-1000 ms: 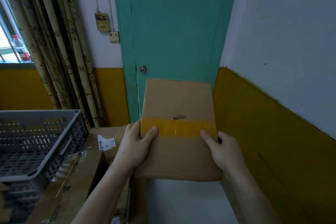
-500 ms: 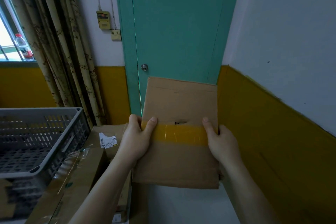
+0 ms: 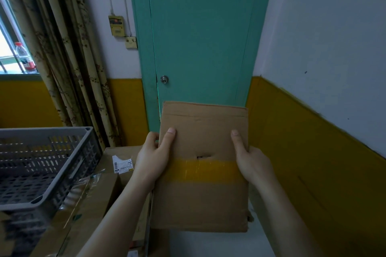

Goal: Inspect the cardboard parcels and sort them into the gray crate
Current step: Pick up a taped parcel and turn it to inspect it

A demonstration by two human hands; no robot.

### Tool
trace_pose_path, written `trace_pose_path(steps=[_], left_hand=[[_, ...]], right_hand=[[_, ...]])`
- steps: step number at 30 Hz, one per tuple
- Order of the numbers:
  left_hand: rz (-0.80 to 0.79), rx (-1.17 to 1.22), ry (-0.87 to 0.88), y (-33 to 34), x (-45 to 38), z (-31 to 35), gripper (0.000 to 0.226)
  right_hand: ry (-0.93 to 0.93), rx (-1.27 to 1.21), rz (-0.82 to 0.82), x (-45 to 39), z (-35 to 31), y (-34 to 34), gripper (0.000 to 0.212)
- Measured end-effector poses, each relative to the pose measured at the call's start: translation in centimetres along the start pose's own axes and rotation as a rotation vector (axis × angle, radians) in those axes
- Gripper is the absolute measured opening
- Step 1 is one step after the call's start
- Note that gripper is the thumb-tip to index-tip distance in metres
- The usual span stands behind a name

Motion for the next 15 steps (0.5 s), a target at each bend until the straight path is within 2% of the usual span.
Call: trace_pose_path(steps=[4,9,12,15], left_hand=[[-0.018,-0.081,0.036,0.2,0.0,0.0,0.059],[-0.027,-0.039,0.027,0.4,0.2,-0.6,0.048],[-0.067,-0.042,0.015,0.3,-0.1,-1.0,0.039],[-0.085,-0.043,0.023,0.1,-0.2,-1.1,0.031]], right_hand=[[0.018,0.054,0.036,0.1,-0.1,0.4,0.093],[-0.02,0.04,0.039,0.0,-0.7,0.1,0.079],[-0.008,-0.02,0.004,0.0,-0.6,0.1,0.087],[-0.071,-0.115,-0.002,0.9,-0.5,0.4,0.087]])
Point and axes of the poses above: each hand's wrist, its own x-axis away from the middle knuckle, its own y-axis out of the palm, z = x × y, the point moved 2 cm from there along -x, towards the middle knuckle, and after that the axes turned 10 degrees about y, right-handed, at the moved point
